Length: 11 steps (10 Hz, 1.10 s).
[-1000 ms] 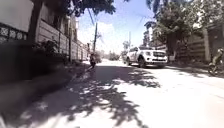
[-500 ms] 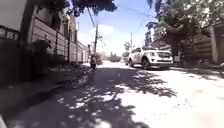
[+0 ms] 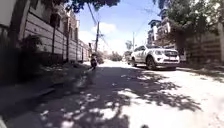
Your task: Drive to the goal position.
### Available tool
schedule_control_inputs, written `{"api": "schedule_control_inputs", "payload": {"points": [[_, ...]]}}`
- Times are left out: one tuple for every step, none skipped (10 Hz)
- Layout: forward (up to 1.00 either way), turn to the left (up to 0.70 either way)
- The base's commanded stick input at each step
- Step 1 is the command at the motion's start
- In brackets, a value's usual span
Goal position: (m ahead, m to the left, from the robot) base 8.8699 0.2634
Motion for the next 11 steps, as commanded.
{"api": "schedule_control_inputs", "payload": {"points": [[1.0,0.0],[1.0,0.0],[1.0,0.0],[1.0,0.0],[1.0,0.0],[1.0,0.0],[1.0,0.0],[1.0,0.0],[1.0,0.0],[1.0,0.0],[1.0,0.0]]}}
